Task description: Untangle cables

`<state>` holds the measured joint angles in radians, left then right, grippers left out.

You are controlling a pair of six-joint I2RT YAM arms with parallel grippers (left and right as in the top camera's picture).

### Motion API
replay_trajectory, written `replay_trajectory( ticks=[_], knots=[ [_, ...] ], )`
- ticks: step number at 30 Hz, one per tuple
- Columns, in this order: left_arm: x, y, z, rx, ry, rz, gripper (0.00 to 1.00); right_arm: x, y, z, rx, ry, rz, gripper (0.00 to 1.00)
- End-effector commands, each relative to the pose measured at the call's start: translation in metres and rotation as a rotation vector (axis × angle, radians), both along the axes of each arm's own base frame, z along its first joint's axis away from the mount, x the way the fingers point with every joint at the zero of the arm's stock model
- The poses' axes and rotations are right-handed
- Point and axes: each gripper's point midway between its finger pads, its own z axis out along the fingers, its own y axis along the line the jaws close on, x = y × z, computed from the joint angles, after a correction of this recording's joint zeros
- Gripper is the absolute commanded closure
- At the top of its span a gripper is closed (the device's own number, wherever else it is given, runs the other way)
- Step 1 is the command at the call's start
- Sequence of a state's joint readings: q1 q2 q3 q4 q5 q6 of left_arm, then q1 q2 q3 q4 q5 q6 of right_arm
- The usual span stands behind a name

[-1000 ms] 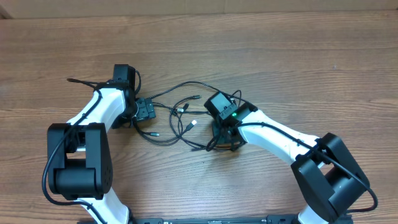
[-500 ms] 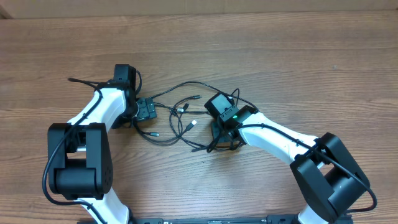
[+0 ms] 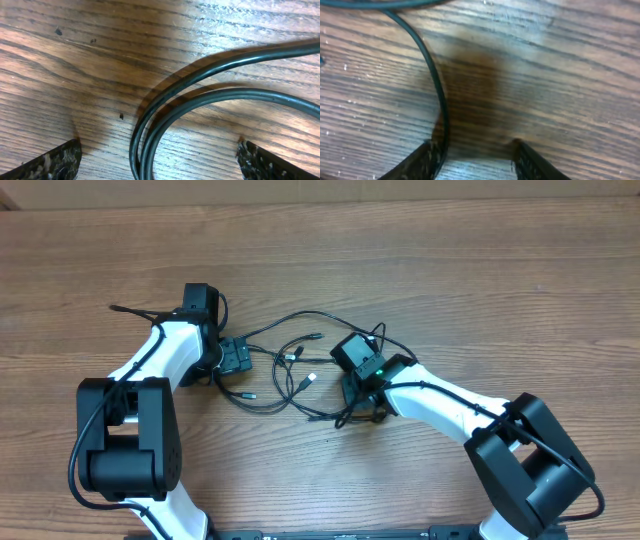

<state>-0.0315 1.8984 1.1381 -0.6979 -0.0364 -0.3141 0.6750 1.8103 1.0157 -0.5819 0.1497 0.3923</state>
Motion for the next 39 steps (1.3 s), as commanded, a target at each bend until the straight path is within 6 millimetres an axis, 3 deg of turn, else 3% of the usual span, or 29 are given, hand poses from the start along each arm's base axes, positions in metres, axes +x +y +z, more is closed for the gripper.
replay_trajectory(
  ticks=[1,9,11,12,16,23,28,31,34,37,39],
  knots=[
    [-0.045,-0.029,-0.048,-0.149,0.186,-0.019,0.00,-0.007,-0.013,-0.012,-0.043,-0.004,-0.003,0.48],
    [-0.046,0.003,-0.049,0.028,0.189,-0.003,0.03,-0.014,-0.070,-0.024,-0.203,0.018,-0.104,0.43],
    [-0.049,0.013,-0.048,0.076,0.198,0.035,0.02,-0.014,-0.090,-0.025,-0.217,0.053,-0.174,0.40],
    [-0.051,0.019,-0.047,0.095,0.205,0.075,0.01,-0.014,-0.110,-0.026,-0.224,0.090,-0.239,0.40],
    [-0.054,0.027,-0.047,0.093,0.215,0.122,0.01,-0.015,-0.152,-0.029,-0.192,0.174,-0.393,0.40],
    [-0.059,0.043,-0.046,0.088,0.230,0.208,0.00,-0.009,-0.204,-0.030,-0.113,0.212,-0.607,0.39],
    [-0.062,0.052,-0.046,0.071,0.236,0.265,0.00,-0.003,-0.234,-0.030,-0.092,0.193,-0.713,0.31],
    [-0.063,0.053,-0.047,0.039,0.238,0.287,0.00,-0.003,-0.245,-0.030,-0.085,0.190,-0.751,0.27],
    [-0.061,0.050,-0.048,0.001,0.233,0.291,0.01,0.000,-0.238,-0.031,-0.029,0.199,-0.739,0.24],
    [-0.058,0.041,-0.048,-0.049,0.225,0.283,0.00,0.006,-0.216,-0.031,0.084,0.215,-0.691,0.16],
    [-0.053,0.029,-0.048,-0.101,0.211,0.231,0.00,0.013,-0.184,-0.028,0.230,0.232,-0.546,0.08]
  ],
)
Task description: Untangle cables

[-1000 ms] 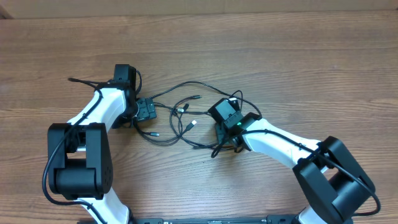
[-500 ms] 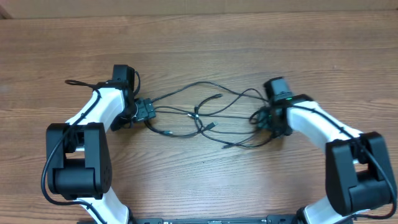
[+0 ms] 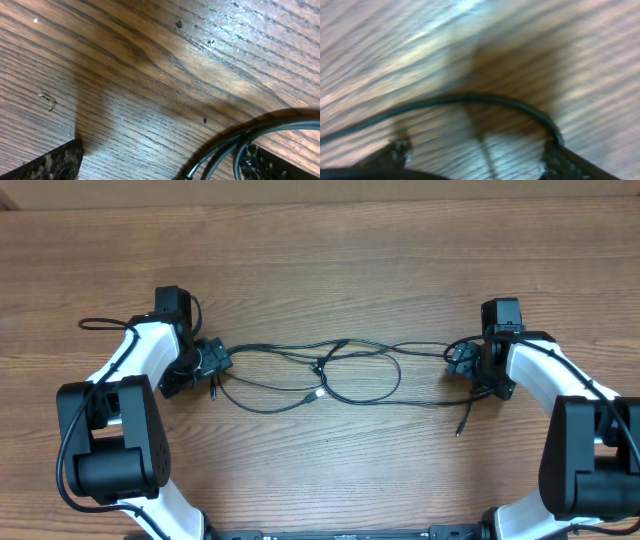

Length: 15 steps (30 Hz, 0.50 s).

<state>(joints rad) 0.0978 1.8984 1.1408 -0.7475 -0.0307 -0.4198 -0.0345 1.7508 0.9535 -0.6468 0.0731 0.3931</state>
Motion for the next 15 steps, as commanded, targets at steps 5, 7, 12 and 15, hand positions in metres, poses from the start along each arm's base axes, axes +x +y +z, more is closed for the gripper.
replay_trajectory(
  ticks=[5,7,12,15],
  knots=[
    [-0.029,-0.044,-0.046,-0.205,0.109,-0.132,0.00,-0.017,0.106,-0.008,0.490,-0.019,0.421,0.00],
    [-0.027,-0.053,-0.046,-0.221,0.099,-0.174,0.00,-0.019,0.117,-0.005,0.513,-0.022,0.470,0.00],
    [-0.024,-0.071,-0.046,-0.215,0.088,-0.250,0.00,-0.028,0.135,-0.010,0.463,0.010,0.544,0.00],
    [-0.024,-0.078,-0.046,-0.209,0.085,-0.285,0.00,-0.032,0.138,-0.016,0.383,0.032,0.581,0.01]
  ],
)
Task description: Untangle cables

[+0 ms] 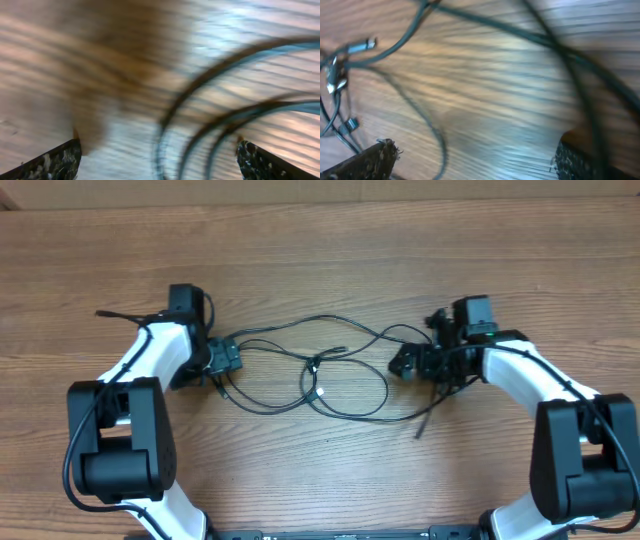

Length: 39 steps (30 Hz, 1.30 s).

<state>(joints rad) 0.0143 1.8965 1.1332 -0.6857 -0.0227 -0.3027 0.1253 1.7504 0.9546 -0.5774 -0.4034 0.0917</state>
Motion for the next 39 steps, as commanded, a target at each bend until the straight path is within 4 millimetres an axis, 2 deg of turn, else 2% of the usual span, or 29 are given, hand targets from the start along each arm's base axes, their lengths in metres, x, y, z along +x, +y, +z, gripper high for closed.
replay_trajectory(
  ticks=[1,7,13,19,20,23,28,33,35,37,38,39],
  knots=[
    [-0.039,-0.051,-0.047,-0.195,0.158,-0.097,0.01,-0.035,0.006,-0.036,-0.095,0.114,0.063,0.02],
    [-0.038,-0.053,-0.047,-0.191,0.156,-0.107,0.01,-0.050,0.001,-0.047,-0.345,0.132,0.027,0.02],
    [-0.038,-0.053,-0.047,-0.187,0.156,-0.107,0.00,-0.064,0.005,-0.048,-0.500,0.115,0.055,0.02],
    [-0.038,-0.049,-0.047,-0.165,0.157,-0.106,0.01,-0.055,-0.028,-0.042,-0.694,0.056,-0.019,0.00],
    [-0.038,-0.049,-0.047,-0.165,0.157,-0.106,0.00,-0.053,-0.027,-0.042,-0.685,0.056,-0.023,0.00],
    [-0.038,-0.049,-0.047,-0.166,0.157,-0.106,0.00,-0.052,-0.002,-0.036,-0.561,0.093,0.014,0.00],
    [-0.038,-0.049,-0.047,-0.165,0.156,-0.106,0.00,-0.045,0.053,-0.002,-0.316,0.133,0.134,0.23],
    [-0.038,-0.049,-0.047,-0.167,0.156,-0.106,0.02,-0.038,0.093,0.032,-0.135,0.126,0.213,0.36],
    [-0.038,-0.050,-0.047,-0.174,0.156,-0.107,0.14,-0.040,0.107,0.037,-0.067,0.122,0.252,0.39],
    [-0.038,-0.051,-0.047,-0.178,0.156,-0.107,0.61,-0.043,0.113,0.038,-0.046,0.123,0.264,0.45],
    [-0.038,-0.051,-0.047,-0.179,0.156,-0.107,0.77,-0.045,0.115,0.037,-0.047,0.123,0.272,0.48],
    [-0.038,-0.053,-0.047,-0.188,0.157,-0.108,0.85,-0.048,0.116,0.036,-0.049,0.127,0.278,0.48]
  ],
)
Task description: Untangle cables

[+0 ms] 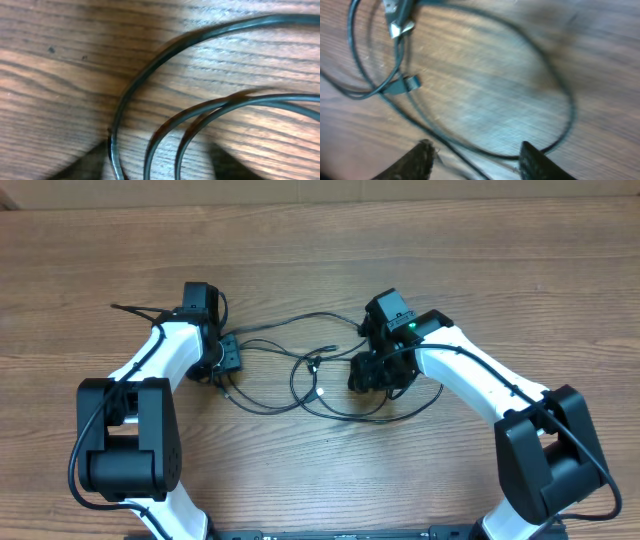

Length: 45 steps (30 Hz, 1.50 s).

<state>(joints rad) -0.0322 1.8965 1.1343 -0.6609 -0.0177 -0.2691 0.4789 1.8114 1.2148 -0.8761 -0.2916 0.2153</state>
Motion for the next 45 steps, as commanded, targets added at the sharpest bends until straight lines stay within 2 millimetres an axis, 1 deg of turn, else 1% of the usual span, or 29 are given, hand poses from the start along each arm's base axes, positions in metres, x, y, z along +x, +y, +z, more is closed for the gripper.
replay_trajectory(
  ticks=[1,2,4,7,10,13,17,20,21,22,25,28,29,30,31,32,33,34,35,36,39,42,44,45],
  knots=[
    [-0.045,-0.038,-0.047,-0.193,0.190,-0.031,0.91,-0.014,0.019,0.004,0.074,0.031,0.061,0.48],
    [-0.045,-0.041,-0.046,-0.214,0.191,-0.041,0.96,-0.017,0.020,0.002,0.073,0.034,0.069,0.47],
    [-0.045,-0.052,-0.041,-0.278,0.190,-0.098,0.96,-0.022,0.023,-0.003,0.072,0.035,0.083,0.42],
    [-0.041,-0.075,-0.022,-0.422,0.186,-0.182,0.96,-0.026,0.026,-0.009,0.070,0.026,0.100,0.36],
    [-0.030,-0.104,0.015,-0.634,0.155,-0.238,0.96,-0.027,0.029,-0.014,0.077,0.013,0.107,0.32],
    [-0.011,-0.133,0.072,-0.903,0.073,-0.288,0.96,-0.026,0.029,-0.018,0.082,0.002,0.108,0.30],
    [0.011,-0.155,0.146,-1.197,-0.064,-0.361,0.96,-0.024,0.030,-0.021,0.091,-0.014,0.108,0.29],
    [0.019,-0.161,0.174,-1.305,-0.129,-0.399,0.96,-0.025,0.030,-0.023,0.093,-0.018,0.108,0.29],
    [0.022,-0.163,0.180,-1.331,-0.155,-0.418,0.96,-0.025,0.030,-0.024,0.093,-0.018,0.108,0.29],
    [0.024,-0.163,0.183,-1.339,-0.169,-0.429,0.96,-0.025,0.030,-0.024,0.093,-0.018,0.108,0.29],
    [0.028,-0.162,0.178,-1.305,-0.180,-0.433,0.96,-0.025,0.030,-0.025,0.093,-0.019,0.108,0.29],
    [0.033,-0.158,0.163,-1.220,-0.140,-0.375,0.96,-0.025,0.030,-0.025,0.094,-0.022,0.108,0.28],
    [0.035,-0.155,0.155,-1.177,-0.113,-0.335,0.94,-0.025,0.030,-0.025,0.094,-0.022,0.108,0.28],
    [0.037,-0.152,0.144,-1.117,-0.076,-0.280,0.84,-0.025,0.030,-0.025,0.094,-0.022,0.108,0.28],
    [0.038,-0.148,0.128,-1.024,-0.034,-0.216,0.61,-0.025,0.030,-0.025,0.094,-0.022,0.108,0.28],
    [0.038,-0.145,0.118,-0.961,-0.014,-0.188,0.50,-0.025,0.030,-0.025,0.094,-0.022,0.108,0.28],
    [0.036,-0.142,0.110,-0.903,0.007,-0.166,0.43,-0.025,0.030,-0.025,0.094,-0.022,0.108,0.28],
    [0.033,-0.140,0.100,-0.836,0.034,-0.143,0.40,-0.025,0.030,-0.025,0.094,-0.022,0.108,0.28],
    [0.028,-0.139,0.092,-0.776,0.060,-0.135,0.37,-0.025,0.030,-0.025,0.094,-0.022,0.107,0.28],
    [0.018,-0.139,0.079,-0.665,0.101,-0.147,0.36,-0.025,0.030,-0.025,0.095,-0.022,0.107,0.28],
    [0.004,-0.142,0.063,-0.495,0.142,-0.191,0.36,-0.024,0.030,-0.025,0.095,-0.024,0.107,0.28],
    [-0.007,-0.147,0.053,-0.345,0.161,-0.245,0.37,-0.022,0.026,-0.027,0.067,-0.022,0.066,0.29],
    [-0.015,-0.156,0.050,-0.301,0.174,-0.285,0.37,-0.021,0.025,-0.028,0.062,-0.021,0.058,0.32],
    [-0.020,-0.164,0.050,-0.295,0.179,-0.309,0.37,-0.022,0.025,-0.027,0.066,-0.019,0.058,0.31]
  ],
)
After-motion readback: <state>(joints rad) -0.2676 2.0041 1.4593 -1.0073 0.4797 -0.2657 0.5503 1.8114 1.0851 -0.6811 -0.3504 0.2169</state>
